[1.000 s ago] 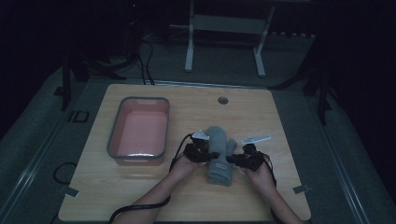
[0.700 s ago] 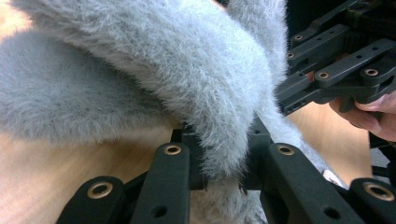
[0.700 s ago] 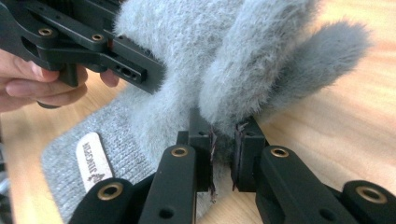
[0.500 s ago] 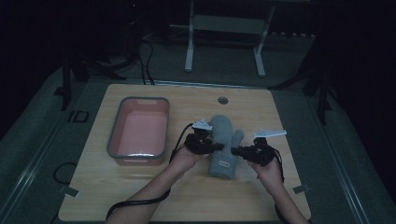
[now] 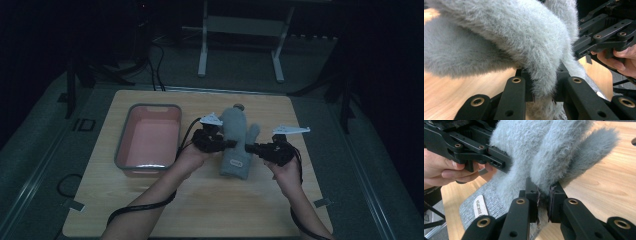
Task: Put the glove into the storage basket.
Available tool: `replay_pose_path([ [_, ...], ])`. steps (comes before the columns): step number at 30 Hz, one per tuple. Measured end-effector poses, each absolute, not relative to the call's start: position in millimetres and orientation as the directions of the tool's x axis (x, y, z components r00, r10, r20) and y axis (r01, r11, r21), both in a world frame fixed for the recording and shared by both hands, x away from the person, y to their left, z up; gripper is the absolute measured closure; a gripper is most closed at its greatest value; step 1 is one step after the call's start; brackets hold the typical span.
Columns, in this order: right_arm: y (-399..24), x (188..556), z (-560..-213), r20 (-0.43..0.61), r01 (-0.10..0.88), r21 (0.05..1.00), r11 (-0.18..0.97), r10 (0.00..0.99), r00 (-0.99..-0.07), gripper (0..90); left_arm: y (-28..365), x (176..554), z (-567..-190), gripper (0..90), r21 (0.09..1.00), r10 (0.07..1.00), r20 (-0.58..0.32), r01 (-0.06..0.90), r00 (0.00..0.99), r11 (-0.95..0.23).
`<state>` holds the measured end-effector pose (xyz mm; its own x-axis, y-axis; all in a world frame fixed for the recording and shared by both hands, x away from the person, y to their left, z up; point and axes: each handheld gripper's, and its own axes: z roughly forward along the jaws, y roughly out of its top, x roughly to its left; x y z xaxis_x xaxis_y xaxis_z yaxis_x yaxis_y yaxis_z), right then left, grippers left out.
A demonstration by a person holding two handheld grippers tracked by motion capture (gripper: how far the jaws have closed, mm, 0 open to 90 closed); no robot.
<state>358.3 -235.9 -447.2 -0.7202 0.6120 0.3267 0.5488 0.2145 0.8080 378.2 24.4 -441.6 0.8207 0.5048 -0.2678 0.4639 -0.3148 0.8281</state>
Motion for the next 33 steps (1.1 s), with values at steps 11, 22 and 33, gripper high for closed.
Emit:
replay_pose_path([
  [11,-193.2,377.4,-433.4,0.317,0.523,0.821,0.23,0.578,-0.752,81.6,68.3,383.1,-427.2,77.9,0.836,0.556,-0.253,0.468,0.792,-0.286],
  [22,-130.7,399.6,-415.6,0.313,0.498,0.823,0.273,0.514,-0.799,81.6,128.0,384.4,-408.2,77.9,0.834,0.624,-0.225,0.479,0.748,-0.273],
  [33,-58.1,413.0,-398.9,0.333,0.483,0.83,0.28,0.446,-0.831,81.6,194.7,383.7,-384.5,77.8,0.822,0.669,-0.201,0.494,0.715,-0.282],
])
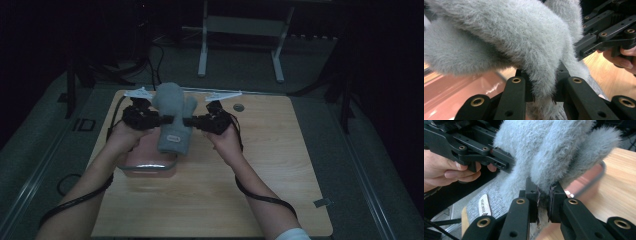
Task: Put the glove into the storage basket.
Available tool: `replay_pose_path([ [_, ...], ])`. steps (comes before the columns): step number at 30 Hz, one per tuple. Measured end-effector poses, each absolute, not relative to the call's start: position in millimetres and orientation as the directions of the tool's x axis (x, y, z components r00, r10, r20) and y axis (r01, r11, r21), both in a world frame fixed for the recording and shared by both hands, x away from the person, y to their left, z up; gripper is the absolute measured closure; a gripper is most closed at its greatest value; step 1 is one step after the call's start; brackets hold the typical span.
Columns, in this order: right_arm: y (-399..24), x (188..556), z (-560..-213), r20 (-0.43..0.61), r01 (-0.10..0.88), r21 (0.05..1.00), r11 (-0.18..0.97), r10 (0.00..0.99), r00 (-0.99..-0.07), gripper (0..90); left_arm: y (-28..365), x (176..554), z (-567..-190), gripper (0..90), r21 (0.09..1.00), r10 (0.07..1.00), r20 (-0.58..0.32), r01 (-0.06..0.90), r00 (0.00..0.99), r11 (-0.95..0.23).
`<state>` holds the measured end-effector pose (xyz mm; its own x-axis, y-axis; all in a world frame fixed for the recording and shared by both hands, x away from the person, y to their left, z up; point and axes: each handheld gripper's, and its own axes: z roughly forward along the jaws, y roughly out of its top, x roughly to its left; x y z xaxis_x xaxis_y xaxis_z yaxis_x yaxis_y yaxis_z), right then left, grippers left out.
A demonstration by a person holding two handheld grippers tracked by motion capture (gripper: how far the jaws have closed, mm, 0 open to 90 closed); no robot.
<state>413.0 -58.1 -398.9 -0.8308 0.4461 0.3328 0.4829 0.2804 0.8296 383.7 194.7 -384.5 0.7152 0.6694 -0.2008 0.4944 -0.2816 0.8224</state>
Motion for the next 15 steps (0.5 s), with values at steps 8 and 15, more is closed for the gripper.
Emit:
replay_pose_path([
  [8,-12.2,420.9,-403.1,0.346,0.492,0.817,0.3,0.428,-0.835,81.6,243.1,384.3,-395.0,77.7,0.81,0.706,-0.229,0.534,0.67,-0.243],
  [15,11.3,431.6,-437.8,0.361,0.54,0.772,0.336,0.467,-0.807,81.6,252.8,393.1,-427.6,77.5,0.773,0.739,-0.262,0.593,0.621,-0.224],
])
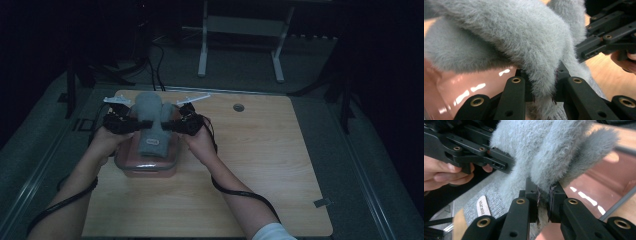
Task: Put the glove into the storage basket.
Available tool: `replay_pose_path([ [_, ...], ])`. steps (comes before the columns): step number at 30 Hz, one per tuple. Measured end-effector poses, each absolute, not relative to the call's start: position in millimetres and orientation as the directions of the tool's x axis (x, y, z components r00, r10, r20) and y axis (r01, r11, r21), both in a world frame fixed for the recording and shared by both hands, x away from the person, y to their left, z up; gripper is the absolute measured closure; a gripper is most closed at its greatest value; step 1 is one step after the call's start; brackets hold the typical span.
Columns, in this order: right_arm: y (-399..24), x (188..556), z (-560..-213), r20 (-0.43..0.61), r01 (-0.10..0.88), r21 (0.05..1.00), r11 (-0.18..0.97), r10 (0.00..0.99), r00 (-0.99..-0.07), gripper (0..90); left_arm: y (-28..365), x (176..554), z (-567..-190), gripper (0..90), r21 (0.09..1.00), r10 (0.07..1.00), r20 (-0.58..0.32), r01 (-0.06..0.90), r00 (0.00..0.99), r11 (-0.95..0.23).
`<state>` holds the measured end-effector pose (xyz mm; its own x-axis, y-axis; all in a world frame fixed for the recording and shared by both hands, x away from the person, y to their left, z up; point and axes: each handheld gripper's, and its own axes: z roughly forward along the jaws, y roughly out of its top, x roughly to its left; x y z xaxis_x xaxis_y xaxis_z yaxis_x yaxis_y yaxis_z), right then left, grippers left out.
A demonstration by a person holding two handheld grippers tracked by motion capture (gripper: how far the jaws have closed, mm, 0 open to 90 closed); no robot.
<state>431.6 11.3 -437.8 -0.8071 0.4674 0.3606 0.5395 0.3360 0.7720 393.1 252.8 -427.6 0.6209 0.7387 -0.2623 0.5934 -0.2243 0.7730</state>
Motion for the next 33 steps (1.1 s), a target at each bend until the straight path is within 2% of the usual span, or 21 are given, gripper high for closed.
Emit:
replay_pose_path([
  [7,24.3,439.9,-468.7,0.34,0.587,0.714,0.382,0.544,-0.767,81.6,249.9,409.4,-465.1,77.5,0.706,0.774,-0.287,0.671,0.564,-0.228],
  [12,42.1,440.6,-476.9,0.255,0.593,0.675,0.439,0.616,-0.746,81.5,244.6,417.3,-474.2,77.4,0.663,0.81,-0.261,0.707,0.525,-0.245],
  [17,50.1,446.0,-482.8,0.227,0.623,0.631,0.462,0.658,-0.718,81.5,239.0,424.0,-481.6,77.3,0.629,0.827,-0.241,0.731,0.508,-0.265],
  [28,63.4,450.1,-498.2,0.18,0.658,0.546,0.519,0.694,-0.697,80.5,228.5,428.5,-498.0,76.3,0.567,0.852,-0.182,0.76,0.492,-0.318],
  [33,67.6,449.6,-498.6,0.138,0.643,0.533,0.55,0.693,-0.707,75.9,225.1,430.9,-501.1,70.2,0.54,0.868,-0.151,0.775,0.473,-0.329],
])
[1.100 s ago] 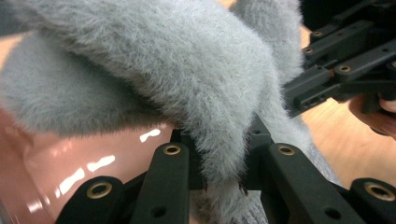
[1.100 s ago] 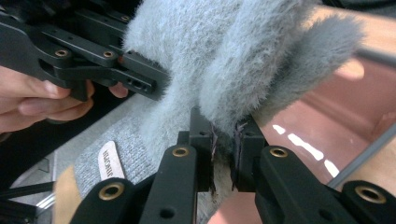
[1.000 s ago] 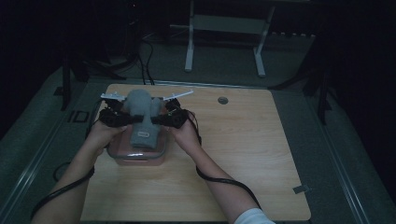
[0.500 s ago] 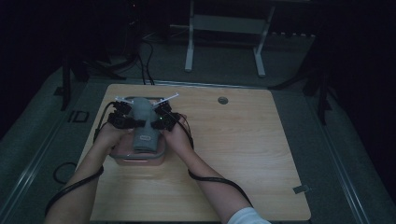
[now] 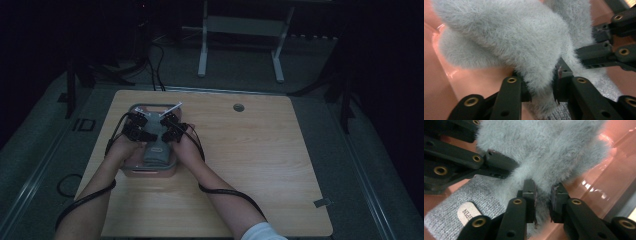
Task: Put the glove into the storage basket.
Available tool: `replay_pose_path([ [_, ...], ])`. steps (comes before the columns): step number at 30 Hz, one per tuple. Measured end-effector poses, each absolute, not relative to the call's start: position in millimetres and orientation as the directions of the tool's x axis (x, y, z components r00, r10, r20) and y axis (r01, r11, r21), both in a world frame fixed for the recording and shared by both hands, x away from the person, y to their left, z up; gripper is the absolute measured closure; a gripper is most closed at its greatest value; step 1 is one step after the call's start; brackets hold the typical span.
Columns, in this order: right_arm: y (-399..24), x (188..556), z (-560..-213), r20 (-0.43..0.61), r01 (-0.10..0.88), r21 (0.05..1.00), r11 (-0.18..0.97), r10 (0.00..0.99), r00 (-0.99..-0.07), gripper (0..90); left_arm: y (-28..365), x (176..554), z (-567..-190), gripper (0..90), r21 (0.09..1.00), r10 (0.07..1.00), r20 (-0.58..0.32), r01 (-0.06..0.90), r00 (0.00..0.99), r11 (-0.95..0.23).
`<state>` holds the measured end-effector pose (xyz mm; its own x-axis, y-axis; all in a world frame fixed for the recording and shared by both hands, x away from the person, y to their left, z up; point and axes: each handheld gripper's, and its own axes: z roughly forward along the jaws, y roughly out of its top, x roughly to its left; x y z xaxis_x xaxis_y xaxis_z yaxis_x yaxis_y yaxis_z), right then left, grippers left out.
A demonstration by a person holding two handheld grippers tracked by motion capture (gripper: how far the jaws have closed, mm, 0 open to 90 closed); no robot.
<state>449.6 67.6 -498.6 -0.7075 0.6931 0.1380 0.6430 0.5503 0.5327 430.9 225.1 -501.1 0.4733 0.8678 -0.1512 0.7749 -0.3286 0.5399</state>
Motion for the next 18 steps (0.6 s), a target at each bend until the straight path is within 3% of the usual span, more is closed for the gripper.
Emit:
replay_pose_path([
  [4,65.1,449.4,-494.8,0.145,0.625,0.547,0.557,0.673,-0.726,63.9,229.0,429.9,-500.1,59.0,0.544,0.889,-0.13,0.781,0.439,-0.307],
  [8,62.0,449.1,-488.7,0.181,0.611,0.572,0.548,0.642,-0.745,46.9,225.1,425.4,-493.5,49.4,0.571,0.907,-0.033,0.752,0.421,-0.328],
  [18,27.4,441.4,-458.5,0.229,0.573,0.673,0.467,0.605,-0.762,24.0,234.7,405.3,-475.0,24.5,0.657,0.901,-0.065,0.699,0.428,-0.284],
])
